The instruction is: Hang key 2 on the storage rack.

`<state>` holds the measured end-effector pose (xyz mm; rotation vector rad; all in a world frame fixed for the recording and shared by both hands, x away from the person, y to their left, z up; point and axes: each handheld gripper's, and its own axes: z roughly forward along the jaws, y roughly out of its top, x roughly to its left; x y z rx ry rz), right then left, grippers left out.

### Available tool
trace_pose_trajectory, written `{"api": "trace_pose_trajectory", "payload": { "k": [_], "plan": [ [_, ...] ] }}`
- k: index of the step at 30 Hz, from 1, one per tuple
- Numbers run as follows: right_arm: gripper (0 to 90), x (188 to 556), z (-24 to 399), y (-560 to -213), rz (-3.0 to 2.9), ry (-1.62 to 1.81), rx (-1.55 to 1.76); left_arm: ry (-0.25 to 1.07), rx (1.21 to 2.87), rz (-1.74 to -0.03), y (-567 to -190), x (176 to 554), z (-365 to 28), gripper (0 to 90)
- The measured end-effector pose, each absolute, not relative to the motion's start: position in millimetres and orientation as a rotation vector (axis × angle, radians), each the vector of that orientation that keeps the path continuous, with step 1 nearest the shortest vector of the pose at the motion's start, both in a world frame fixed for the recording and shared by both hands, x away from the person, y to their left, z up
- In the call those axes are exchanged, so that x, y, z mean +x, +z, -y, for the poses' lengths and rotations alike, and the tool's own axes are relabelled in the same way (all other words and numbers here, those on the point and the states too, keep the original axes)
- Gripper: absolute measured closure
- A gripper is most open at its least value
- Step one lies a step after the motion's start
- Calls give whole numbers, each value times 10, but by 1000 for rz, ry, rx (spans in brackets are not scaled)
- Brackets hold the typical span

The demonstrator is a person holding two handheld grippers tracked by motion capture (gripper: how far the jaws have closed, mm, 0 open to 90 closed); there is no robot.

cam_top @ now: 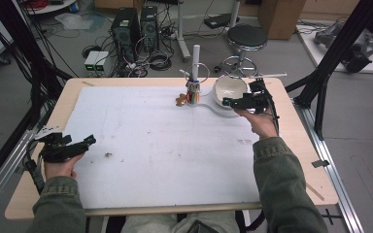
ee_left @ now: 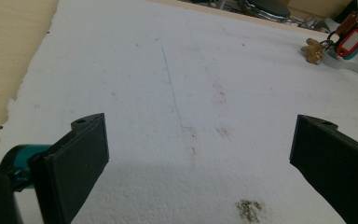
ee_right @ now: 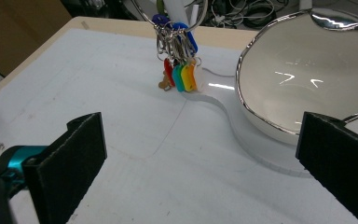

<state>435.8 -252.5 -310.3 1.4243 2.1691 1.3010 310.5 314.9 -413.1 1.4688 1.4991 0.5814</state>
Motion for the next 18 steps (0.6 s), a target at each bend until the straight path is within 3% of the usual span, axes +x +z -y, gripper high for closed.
{"api": "trace_pose_trajectory", "payload": {
  "k": [18],
  "plan": [
    [6,4112,2603,-3367,-2159,1242,1407,573,1474,-1483,-4130,3088,-3147,49]
  ]
}}
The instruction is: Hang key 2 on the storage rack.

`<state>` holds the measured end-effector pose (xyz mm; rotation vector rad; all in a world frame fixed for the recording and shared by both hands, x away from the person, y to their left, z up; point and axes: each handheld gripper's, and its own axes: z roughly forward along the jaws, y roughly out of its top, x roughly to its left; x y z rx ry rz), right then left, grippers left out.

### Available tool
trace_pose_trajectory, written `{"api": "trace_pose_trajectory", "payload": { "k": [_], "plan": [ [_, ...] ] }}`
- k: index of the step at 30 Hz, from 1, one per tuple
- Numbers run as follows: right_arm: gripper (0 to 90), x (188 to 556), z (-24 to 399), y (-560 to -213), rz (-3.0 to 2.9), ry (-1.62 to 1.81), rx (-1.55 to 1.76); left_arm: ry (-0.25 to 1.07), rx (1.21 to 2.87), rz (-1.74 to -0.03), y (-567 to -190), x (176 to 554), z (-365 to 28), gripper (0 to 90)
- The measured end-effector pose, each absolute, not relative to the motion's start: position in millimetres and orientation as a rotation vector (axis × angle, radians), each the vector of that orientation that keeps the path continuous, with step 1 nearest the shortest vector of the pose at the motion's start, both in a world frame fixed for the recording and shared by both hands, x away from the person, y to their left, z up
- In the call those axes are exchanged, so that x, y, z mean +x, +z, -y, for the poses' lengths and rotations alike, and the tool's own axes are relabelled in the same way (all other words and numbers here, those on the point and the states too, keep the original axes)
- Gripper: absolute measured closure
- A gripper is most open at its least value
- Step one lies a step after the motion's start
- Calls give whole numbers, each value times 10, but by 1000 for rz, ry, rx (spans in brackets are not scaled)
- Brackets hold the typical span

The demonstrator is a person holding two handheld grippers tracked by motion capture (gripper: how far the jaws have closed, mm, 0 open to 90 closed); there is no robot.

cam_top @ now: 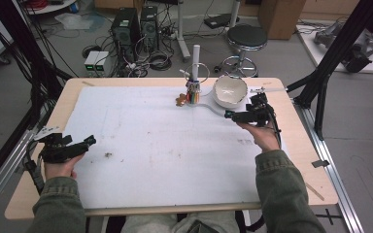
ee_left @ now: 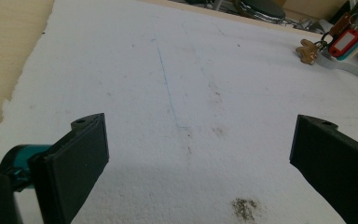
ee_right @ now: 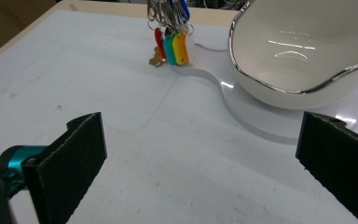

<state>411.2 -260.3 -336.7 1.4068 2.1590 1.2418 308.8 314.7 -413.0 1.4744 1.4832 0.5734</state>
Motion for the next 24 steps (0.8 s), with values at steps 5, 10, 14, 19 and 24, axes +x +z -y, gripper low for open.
{"api": "trace_pose_trajectory", "payload": {
  "k": [5,10,14,19,24],
  "plan": [
    [6,4034,2621,-3440,-2142,1241,1415,574,1475,-1485,-4130,3087,-3147,48],
    [6,3964,2663,-3545,-2126,1245,1426,575,1468,-1490,-4134,3085,-3155,48],
    [7,3891,2696,-3602,-2115,1233,1424,574,1467,-1491,-4136,3084,-3157,49],
    [7,3805,2763,-3680,-2088,1235,1419,572,1468,-1496,-4137,3086,-3163,49],
    [6,3721,2821,-3780,-2074,1283,1417,570,1468,-1496,-4139,3087,-3162,48]
  ]
}}
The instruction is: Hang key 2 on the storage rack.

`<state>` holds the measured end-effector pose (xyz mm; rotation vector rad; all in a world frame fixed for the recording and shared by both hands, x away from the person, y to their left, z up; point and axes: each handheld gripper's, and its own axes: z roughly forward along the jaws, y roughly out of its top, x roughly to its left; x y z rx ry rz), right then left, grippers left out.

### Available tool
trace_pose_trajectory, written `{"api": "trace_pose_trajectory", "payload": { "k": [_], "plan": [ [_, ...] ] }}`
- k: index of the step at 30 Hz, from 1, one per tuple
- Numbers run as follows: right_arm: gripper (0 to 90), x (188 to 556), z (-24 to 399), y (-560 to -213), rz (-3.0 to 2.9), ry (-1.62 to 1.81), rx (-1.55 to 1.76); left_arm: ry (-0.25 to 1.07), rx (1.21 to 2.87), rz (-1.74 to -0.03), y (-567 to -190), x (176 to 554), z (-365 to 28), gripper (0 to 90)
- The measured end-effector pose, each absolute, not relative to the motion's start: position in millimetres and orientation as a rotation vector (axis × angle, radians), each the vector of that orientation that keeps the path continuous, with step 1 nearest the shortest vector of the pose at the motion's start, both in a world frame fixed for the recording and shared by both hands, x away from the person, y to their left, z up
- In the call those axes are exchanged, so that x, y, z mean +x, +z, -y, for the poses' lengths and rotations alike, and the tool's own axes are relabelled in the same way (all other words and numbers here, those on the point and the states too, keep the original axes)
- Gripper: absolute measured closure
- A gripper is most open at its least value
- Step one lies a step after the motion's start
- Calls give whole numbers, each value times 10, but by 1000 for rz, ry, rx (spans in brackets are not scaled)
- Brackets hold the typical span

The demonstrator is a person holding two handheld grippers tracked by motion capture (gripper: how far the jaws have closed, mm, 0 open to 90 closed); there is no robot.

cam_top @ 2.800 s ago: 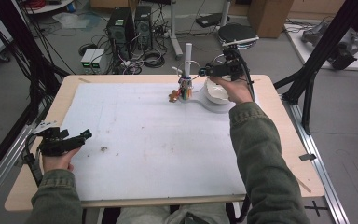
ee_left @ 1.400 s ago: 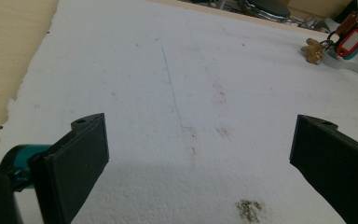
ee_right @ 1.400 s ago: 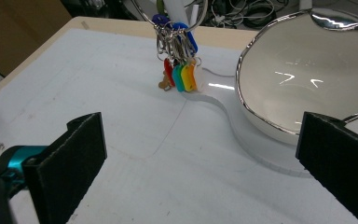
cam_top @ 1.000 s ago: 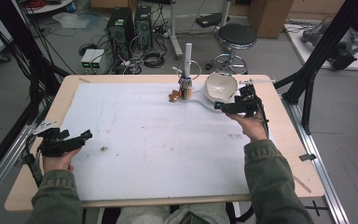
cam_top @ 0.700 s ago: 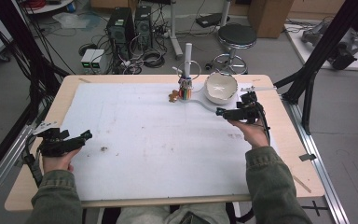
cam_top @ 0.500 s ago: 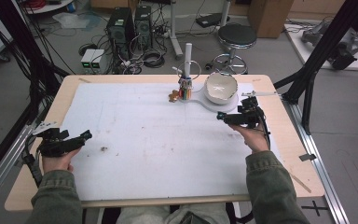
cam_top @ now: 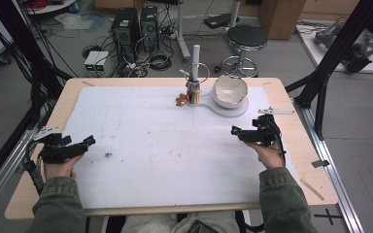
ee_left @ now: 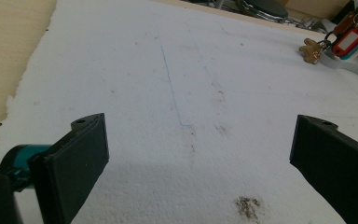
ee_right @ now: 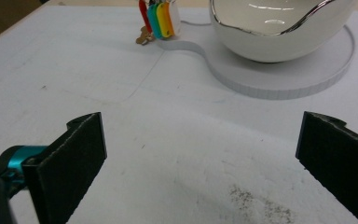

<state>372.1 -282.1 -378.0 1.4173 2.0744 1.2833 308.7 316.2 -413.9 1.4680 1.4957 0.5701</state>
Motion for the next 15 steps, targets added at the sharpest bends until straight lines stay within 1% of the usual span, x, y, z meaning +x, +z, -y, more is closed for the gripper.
{"api": "trace_pose_trajectory", "payload": {
  "k": [15],
  "plan": [
    [6,3565,2891,-3968,-1994,1290,1390,550,1480,-1480,-4144,3092,-3157,49]
  ]
}}
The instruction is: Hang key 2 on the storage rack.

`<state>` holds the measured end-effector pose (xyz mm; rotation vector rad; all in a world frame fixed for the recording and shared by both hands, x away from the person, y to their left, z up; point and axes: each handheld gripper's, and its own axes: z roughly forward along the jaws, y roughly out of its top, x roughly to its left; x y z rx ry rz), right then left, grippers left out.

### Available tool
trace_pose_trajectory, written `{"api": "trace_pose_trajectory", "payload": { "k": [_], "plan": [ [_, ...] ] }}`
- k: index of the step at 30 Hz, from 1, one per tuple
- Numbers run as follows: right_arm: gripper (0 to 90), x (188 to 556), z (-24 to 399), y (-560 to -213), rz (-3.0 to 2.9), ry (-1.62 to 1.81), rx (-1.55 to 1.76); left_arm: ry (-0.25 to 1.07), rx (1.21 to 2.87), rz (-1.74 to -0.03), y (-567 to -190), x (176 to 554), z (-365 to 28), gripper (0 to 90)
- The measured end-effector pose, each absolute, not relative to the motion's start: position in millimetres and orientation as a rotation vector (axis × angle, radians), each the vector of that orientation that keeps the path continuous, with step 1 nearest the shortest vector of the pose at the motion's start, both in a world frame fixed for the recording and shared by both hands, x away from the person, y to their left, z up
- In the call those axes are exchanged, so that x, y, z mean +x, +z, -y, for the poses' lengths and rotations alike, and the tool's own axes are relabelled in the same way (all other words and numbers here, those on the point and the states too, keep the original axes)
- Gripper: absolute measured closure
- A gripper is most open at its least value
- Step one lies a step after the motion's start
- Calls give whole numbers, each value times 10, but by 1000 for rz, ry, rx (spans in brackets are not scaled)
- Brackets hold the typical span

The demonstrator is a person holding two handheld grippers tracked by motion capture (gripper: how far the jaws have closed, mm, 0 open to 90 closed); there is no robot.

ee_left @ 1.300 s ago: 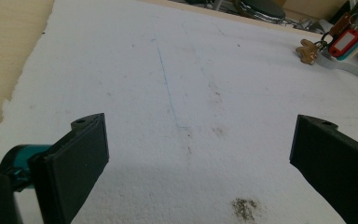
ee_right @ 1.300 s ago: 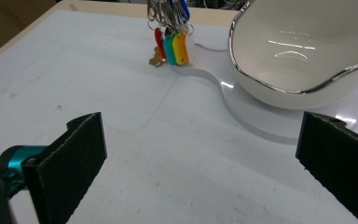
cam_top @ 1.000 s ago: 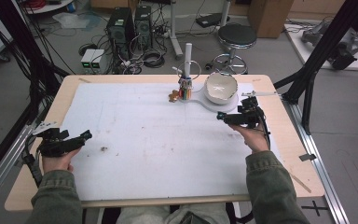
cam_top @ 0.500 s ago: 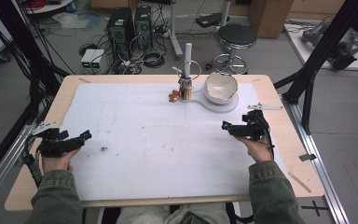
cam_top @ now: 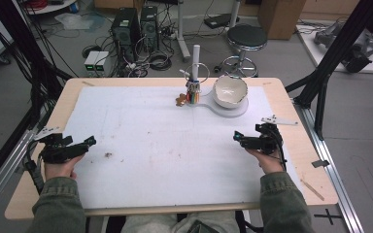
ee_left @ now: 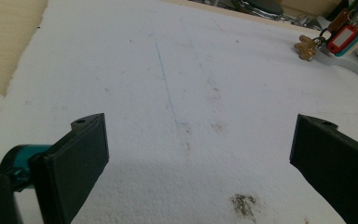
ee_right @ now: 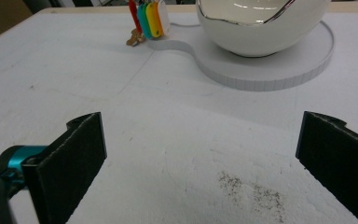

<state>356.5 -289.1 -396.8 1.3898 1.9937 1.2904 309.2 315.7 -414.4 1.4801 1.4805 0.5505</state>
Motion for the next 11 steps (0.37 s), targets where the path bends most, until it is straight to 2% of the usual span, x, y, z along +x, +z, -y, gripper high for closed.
{"api": "trace_pose_trajectory", "payload": {
  "k": [11],
  "plan": [
    [6,3500,2856,-3995,-1975,1241,1333,542,1475,-1481,-4153,3109,-3175,49]
  ]
}}
